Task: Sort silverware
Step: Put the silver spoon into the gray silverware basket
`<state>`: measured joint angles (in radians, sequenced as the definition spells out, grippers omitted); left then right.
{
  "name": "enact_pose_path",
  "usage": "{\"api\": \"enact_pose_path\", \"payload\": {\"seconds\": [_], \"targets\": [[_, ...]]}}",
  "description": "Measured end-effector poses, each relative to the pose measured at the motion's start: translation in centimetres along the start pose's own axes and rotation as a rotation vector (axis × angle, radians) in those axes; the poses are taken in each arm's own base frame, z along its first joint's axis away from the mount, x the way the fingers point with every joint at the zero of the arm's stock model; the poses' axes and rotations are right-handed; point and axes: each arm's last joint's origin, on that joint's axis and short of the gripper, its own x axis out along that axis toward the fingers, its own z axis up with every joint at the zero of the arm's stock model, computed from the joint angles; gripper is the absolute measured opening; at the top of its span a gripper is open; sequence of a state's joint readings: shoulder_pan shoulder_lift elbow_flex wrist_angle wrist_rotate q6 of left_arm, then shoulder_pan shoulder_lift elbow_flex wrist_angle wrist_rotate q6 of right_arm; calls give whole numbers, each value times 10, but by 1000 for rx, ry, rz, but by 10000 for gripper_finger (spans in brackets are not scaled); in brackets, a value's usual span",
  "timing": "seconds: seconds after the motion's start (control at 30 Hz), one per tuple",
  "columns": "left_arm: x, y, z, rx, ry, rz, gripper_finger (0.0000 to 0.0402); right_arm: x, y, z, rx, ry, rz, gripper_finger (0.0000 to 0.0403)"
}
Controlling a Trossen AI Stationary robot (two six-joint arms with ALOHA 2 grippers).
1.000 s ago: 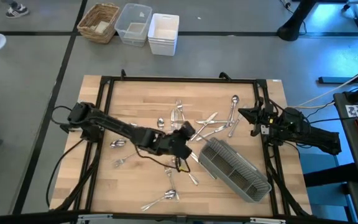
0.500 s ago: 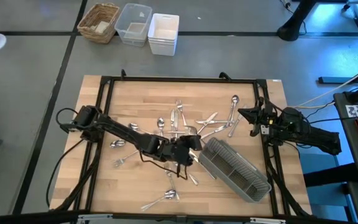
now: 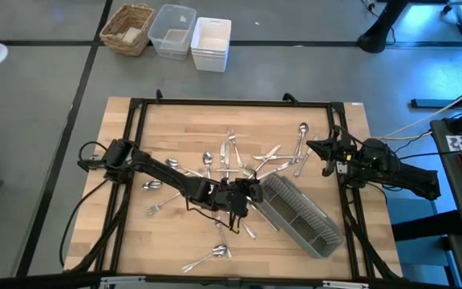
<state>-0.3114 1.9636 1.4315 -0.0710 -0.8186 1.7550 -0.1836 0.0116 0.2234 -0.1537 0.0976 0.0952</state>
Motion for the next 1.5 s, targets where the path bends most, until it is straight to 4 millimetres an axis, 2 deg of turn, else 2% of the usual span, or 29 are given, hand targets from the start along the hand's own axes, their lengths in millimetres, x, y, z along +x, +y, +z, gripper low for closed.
{"api": "enact_pose_path", "payload": {"seconds": [0.17,0.5,0.87,1.1,1.27,1.5], "targets": [[-1,2,0,-145,-9,17,61,0,0,-3,-2,27,-3,8],[-2,7,1,-256,-39,55,105,0,0,-3,-3,35,-3,8],[-13,11,11,-432,-74,81,111,0,0,-3,-3,35,-3,8],[-19,13,14,-684,-99,77,111,0,0,-3,-2,29,-3,8],[-32,19,11,-1003,-134,81,111,0,0,-3,-2,27,-1,8],[-53,20,7,-1344,-179,-11,111,0,0,-2,-2,24,8,8]]}}
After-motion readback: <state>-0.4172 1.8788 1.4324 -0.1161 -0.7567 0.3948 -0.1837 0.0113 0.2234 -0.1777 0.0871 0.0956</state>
